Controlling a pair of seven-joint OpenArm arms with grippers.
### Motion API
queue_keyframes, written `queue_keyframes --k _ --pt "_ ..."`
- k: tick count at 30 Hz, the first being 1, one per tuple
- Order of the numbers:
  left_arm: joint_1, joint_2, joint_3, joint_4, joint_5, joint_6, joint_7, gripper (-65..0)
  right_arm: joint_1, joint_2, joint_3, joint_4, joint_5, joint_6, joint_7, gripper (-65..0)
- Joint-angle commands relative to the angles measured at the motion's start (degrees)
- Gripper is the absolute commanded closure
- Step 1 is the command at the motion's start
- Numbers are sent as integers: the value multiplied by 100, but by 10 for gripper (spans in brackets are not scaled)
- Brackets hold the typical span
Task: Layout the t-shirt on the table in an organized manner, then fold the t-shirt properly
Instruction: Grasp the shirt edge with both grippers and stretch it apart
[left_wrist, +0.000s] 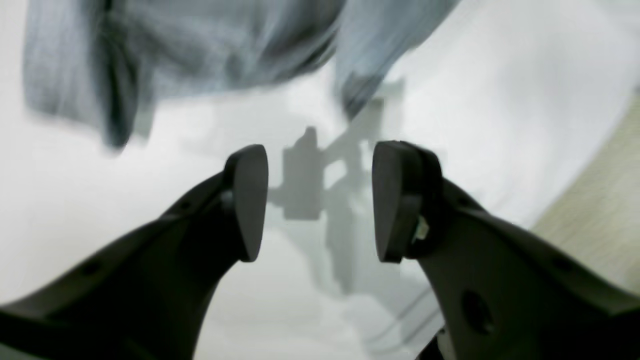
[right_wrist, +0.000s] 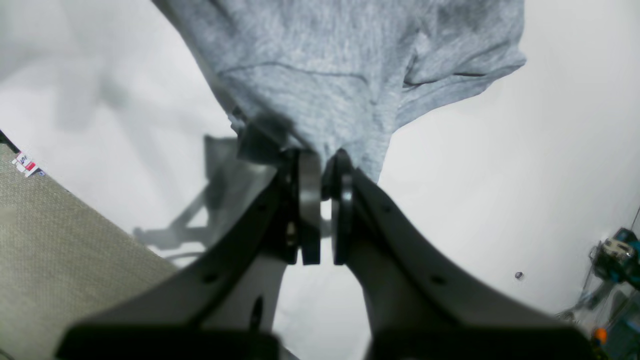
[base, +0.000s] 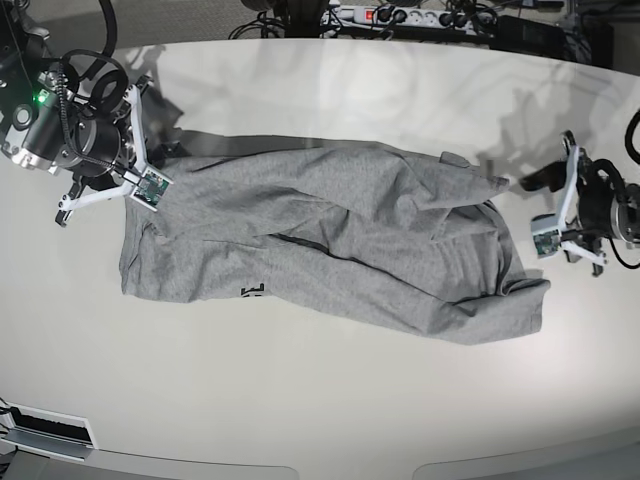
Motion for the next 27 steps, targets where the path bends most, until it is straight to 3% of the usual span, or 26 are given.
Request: queue_keyframes --k 1,8,13,18,22,24,27 --pt "13 -127 -59 179 11 -30 -17 -338 48 79 33 107 120 26 94 0" --pt "592 15 -59 509 957 -30 -133 -339 50 79 33 107 223 42 111 0" --pt "804 138 -59 400 1829 -30 -933 -343 48 76 33 107 225 15 216 0" --pt "811 599 -59 -46 2636 -30 -1478 -343 46 -20 33 107 223 -2 212 0" --pt "758 914 -59 -413 3010 -28 -1753 -343 48 -15 33 107 221 -2 212 0" --pt "675 1038 -59 -555 3126 195 -1746 -343 46 -15 33 107 221 -4 210 0" --pt "584 1154 -59 -719 3136 247 -1749 -343 46 -15 33 105 219 -2 208 0"
